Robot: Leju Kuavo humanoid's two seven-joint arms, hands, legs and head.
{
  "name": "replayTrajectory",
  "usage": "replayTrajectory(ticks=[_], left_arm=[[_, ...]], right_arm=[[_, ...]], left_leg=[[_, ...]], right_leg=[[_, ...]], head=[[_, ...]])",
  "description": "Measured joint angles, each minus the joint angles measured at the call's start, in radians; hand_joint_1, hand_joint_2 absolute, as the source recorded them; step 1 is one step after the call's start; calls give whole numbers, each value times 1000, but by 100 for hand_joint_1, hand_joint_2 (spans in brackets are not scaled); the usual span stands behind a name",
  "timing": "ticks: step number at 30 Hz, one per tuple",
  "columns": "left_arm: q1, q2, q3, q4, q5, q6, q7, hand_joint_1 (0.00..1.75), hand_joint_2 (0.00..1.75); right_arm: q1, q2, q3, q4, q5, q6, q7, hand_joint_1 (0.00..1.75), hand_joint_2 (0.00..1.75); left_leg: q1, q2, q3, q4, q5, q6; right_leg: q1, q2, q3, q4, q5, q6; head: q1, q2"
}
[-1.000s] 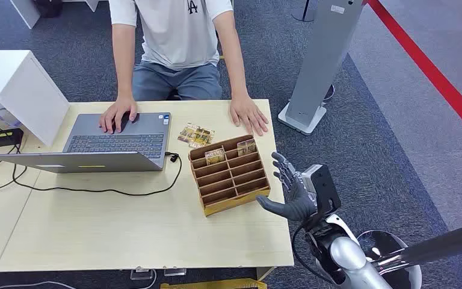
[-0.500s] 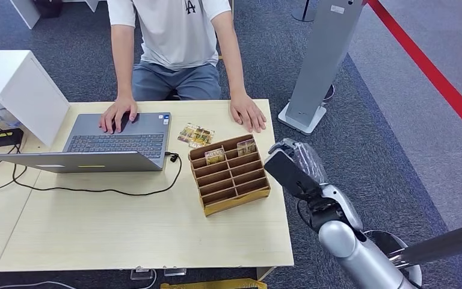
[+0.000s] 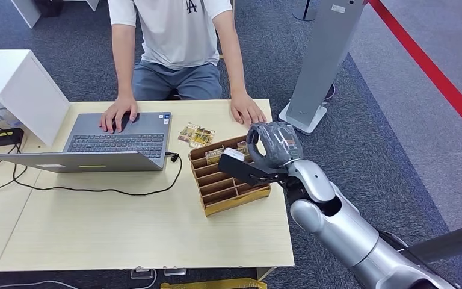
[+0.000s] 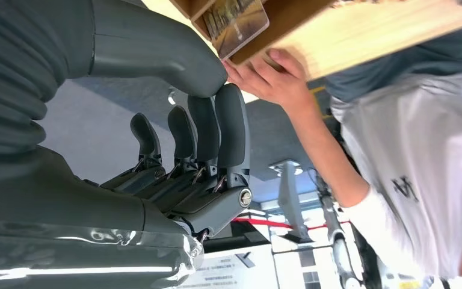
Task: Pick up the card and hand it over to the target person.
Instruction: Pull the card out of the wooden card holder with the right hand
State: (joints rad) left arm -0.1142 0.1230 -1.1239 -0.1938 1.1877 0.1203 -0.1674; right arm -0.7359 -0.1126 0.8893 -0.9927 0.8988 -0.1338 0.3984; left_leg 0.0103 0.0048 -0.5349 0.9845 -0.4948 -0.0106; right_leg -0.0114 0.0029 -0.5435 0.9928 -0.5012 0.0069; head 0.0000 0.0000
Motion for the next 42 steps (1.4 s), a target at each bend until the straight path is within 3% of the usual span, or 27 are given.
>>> replayTrajectory(ticks=[1,5,8,14,29,36,42], left_arm=[[0,0,-2,0,0,0,-1,0,0],[-1,1,-8,0,0,0,-2,0,0],[-1,2,-12,0,2,1,2,0,0],[-1,1,-18,-1,2,-2,1,0,0],[-7,-2,-34,-1,-5,2,6,0,0],[-8,-3,-38,-2,-3,4,9,0,0],[-10,-4,-39,-1,-1,5,9,0,0]], right_arm=[[-6,2,-1,21,1,-5,0,126,175],[-15,-1,-9,54,-4,-22,-6,88,175],[-10,-13,-21,23,-8,-31,0,78,175],[-5,-22,-27,-25,-6,-29,9,69,175],[1,-25,-26,-21,-8,-14,18,77,175],[-11,-7,-12,-6,-15,-22,2,45,175],[-17,-1,-7,1,-26,-19,-1,47,175]], left_leg=[[0,0,0,0,0,0],[0,-2,-1,0,0,0],[0,-4,-2,1,0,0],[0,-5,-3,2,0,0],[0,-5,-3,2,0,1],[0,-5,-3,2,0,0],[0,-5,-4,2,0,0]], right_leg=[[0,0,0,0,0,0],[0,-3,0,0,-1,0],[0,-4,0,0,-1,0],[0,-5,-2,2,-2,0],[0,-6,-2,1,-2,0],[0,-5,-2,2,-2,0],[0,-5,-3,2,-2,0]], head=[[0,0],[0,0],[0,0],[0,0],[0,0],[0,0],[0,0]])
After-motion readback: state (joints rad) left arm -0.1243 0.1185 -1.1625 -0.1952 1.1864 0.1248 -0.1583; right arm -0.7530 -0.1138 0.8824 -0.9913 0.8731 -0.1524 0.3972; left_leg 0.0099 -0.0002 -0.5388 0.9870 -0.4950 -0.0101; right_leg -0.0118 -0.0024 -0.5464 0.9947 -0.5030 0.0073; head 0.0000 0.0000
